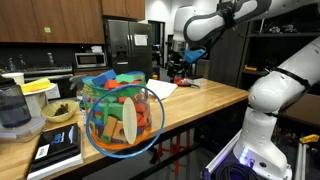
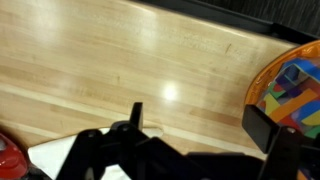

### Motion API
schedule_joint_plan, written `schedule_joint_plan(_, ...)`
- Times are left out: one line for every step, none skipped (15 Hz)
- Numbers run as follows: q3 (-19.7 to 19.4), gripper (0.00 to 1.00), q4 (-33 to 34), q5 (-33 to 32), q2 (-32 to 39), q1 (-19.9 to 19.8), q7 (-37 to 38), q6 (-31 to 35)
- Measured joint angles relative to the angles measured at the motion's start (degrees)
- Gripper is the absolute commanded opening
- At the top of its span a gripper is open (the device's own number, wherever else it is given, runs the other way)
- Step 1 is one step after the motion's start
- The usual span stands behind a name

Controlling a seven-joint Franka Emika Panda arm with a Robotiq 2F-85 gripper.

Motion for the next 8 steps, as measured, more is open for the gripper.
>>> schedule_joint_plan(-1.29, 1.00, 0.93, -0.30, 0.52, -0.53, -1.52, 0.52)
schedule_joint_plan(-2.70, 1.00, 1.95, -0.44, 1.17, -1.07, -3.26, 1.06)
schedule_joint_plan(-4.21, 1.00, 3.01, -0.49, 1.89, -1.58, -5.17, 1.62)
schedule_joint_plan(-5.82, 1.00, 4.09, -0.49, 2.72, -2.08, -7.17, 2.33)
schedule_joint_plan(-7.37, 1.00, 5.17, -0.49, 3.63, -2.52, -9.12, 3.01)
schedule_joint_plan(-8.90, 1.00, 6.29, -0.49, 4.68, -2.94, -11.02, 3.80)
schedule_joint_plan(-10.39, 1.00, 7.34, -0.49, 5.80, -3.29, -12.79, 4.61)
schedule_joint_plan(-11.84, 1.00, 8.41, -0.46, 7.00, -3.55, -14.50, 5.32)
